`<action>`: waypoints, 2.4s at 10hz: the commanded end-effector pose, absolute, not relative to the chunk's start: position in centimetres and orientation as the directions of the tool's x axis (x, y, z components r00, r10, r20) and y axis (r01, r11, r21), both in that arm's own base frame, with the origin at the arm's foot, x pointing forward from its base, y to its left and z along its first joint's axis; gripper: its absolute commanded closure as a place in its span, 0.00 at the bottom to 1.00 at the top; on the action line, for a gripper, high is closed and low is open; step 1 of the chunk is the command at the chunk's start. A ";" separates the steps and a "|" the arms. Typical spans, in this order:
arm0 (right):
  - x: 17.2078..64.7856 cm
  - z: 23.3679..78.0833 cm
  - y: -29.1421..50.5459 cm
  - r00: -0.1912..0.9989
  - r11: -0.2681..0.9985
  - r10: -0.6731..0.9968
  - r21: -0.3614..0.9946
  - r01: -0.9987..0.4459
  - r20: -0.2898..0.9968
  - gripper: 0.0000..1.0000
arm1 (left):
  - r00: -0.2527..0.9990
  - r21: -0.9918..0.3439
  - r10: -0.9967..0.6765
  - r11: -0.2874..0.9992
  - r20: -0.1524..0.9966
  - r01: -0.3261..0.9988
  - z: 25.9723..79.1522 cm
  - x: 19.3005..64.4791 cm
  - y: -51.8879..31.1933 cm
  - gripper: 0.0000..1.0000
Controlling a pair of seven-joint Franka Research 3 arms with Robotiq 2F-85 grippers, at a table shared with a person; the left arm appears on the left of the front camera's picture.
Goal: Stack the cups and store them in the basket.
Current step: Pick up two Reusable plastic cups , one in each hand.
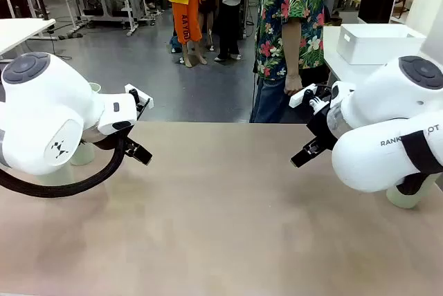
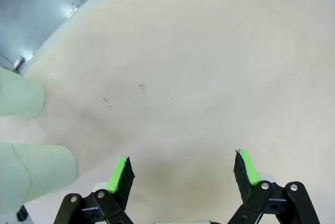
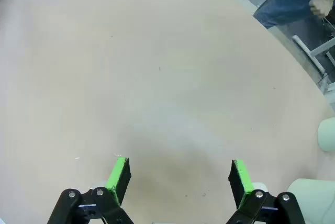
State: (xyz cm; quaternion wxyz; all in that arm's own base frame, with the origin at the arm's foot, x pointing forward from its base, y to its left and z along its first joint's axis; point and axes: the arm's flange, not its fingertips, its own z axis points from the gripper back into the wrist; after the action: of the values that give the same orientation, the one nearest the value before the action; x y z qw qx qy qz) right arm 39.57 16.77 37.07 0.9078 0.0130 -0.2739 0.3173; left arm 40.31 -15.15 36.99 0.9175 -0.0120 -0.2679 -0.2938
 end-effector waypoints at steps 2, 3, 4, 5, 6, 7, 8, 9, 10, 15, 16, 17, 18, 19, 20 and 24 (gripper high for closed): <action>39.6 37.1 16.8 0.648 0.798 0.569 -0.150 -0.583 0.506 0.00 | 0.684 0.136 -0.533 0.827 0.499 0.546 37.0 40.3 -15.2 0.00; 39.6 37.1 16.8 0.648 0.798 0.569 -0.150 -0.583 0.506 0.00 | 0.684 0.136 -0.533 0.827 0.499 0.546 37.0 40.3 -15.2 0.00; 39.6 37.1 16.8 0.648 0.798 0.569 -0.150 -0.583 0.506 0.00 | 0.684 0.136 -0.533 0.827 0.499 0.546 37.0 40.3 -15.2 0.00; 39.6 37.1 16.8 0.648 0.798 0.569 -0.150 -0.583 0.506 0.00 | 0.684 0.136 -0.533 0.827 0.499 0.546 37.0 40.3 -15.2 0.00; 39.6 37.1 16.8 0.648 0.798 0.569 -0.150 -0.583 0.506 0.00 | 0.684 0.136 -0.533 0.827 0.499 0.546 37.0 40.3 -15.2 0.00; 39.6 37.1 16.8 0.648 0.798 0.569 -0.150 -0.583 0.506 0.00 | 0.684 0.136 -0.533 0.827 0.499 0.546 37.0 40.3 -15.2 0.00; 39.6 37.1 16.8 0.648 0.798 0.569 -0.150 -0.583 0.506 0.00 | 0.684 0.136 -0.533 0.827 0.499 0.546 37.0 40.3 -15.2 0.00; 39.6 37.1 16.8 0.648 0.798 0.569 -0.150 -0.583 0.506 0.00 | 0.684 0.136 -0.533 0.827 0.499 0.546 37.0 40.3 -15.2 0.00; 39.6 37.1 16.8 0.648 0.798 0.569 -0.151 -0.583 0.505 0.00 | 0.684 0.135 -0.532 0.827 0.499 0.545 37.0 40.3 -15.1 0.00; 38.9 47.9 14.5 0.584 0.801 0.541 -0.158 -0.578 0.605 0.00 | 0.607 -0.024 -0.555 0.727 0.568 0.687 48.2 40.0 -10.4 0.00; 37.9 49.7 12.9 0.564 0.788 0.546 -0.151 -0.597 0.619 0.00 | 0.580 -0.043 -0.569 0.691 0.582 0.721 50.7 39.2 -8.7 0.00; 37.2 51.5 10.8 0.536 0.760 0.565 -0.143 -0.634 0.627 0.00 | 0.531 -0.020 -0.603 0.649 0.595 0.760 53.1 38.9 -6.6 0.00; 36.2 53.1 7.8 0.502 0.719 0.597 -0.138 -0.681 0.626 0.00 | 0.484 -0.007 -0.642 0.598 0.595 0.801 55.1 39.1 -4.0 0.00; 35.6 54.1 5.2 0.477 0.687 0.622 -0.139 -0.714 0.621 0.00 | 0.431 0.006 -0.693 0.531 0.579 0.847 56.1 39.3 -1.8 0.00; 35.1 55.0 2.4 0.444 0.644 0.646 -0.130 -0.754 0.621 0.00 | 0.367 0.026 -0.736 0.462 0.569 0.886 56.8 39.5 0.2 0.00; 35.5 56.2 -7.8 0.331 0.501 0.645 -0.054 -0.864 0.688 0.00 | 0.202 0.082 -0.773 0.311 0.601 0.947 57.7 41.0 8.9 0.00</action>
State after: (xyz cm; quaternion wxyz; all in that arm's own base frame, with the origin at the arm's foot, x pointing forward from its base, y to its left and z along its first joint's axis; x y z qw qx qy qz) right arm 34.26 -6.82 55.84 0.8078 0.1431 -0.3419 0.4584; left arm 39.79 7.41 57.74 0.7735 -0.1409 -0.2739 -0.5540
